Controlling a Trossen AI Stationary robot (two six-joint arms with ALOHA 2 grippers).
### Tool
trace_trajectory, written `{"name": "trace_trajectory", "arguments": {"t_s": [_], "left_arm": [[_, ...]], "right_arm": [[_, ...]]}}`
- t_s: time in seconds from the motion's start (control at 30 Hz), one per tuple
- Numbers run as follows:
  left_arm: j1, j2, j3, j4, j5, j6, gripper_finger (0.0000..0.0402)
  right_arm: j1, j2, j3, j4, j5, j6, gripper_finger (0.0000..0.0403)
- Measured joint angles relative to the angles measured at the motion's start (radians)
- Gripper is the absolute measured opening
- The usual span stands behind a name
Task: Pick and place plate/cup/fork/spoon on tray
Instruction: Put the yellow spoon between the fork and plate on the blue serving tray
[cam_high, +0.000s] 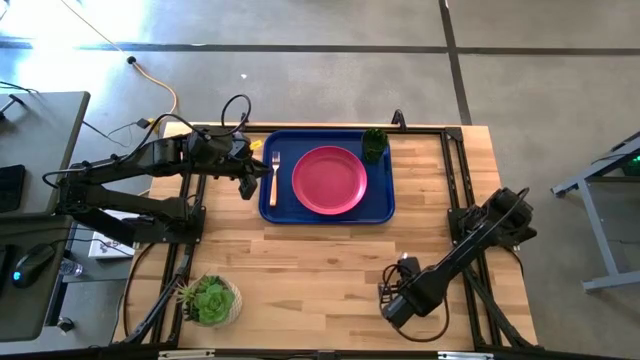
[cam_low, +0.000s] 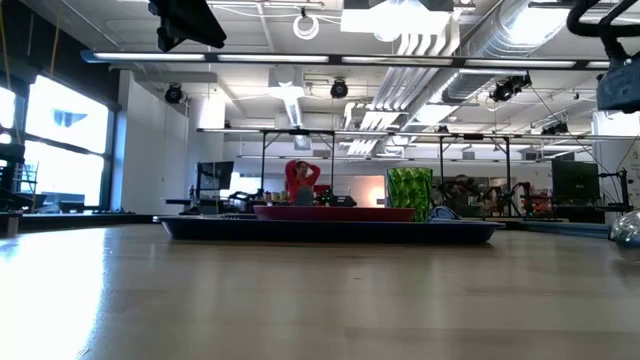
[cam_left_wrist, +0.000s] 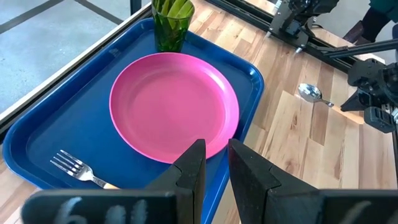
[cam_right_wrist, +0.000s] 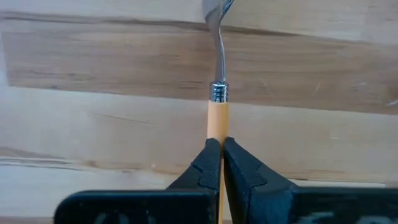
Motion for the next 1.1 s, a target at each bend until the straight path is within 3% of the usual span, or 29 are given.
{"name": "trace_trajectory", "arguments": {"t_s": [0.23,0.47,0.93,1.1], "left_arm": [[0.0,0.0,0.0,0.0,0.0,0.004,0.006],[0.0,0.0,0.0,-0.001,0.0,0.011,0.006],[0.0,0.0,0.0,-0.002,0.0,0.073,0.006],[0.0,0.0,0.0,-0.004,0.0,0.095,0.006]], "right_arm": [[-0.037,0.014,0.003,-0.052,-0.096,-0.048,0.0001],[-0.08,0.013,0.078,-0.191,-0.096,-0.088,0.0001],[-0.108,0.014,0.079,-0.127,-0.137,-0.056,0.0002],[-0.106,0.014,0.079,-0.128,-0.141,-0.053,0.0038]]}}
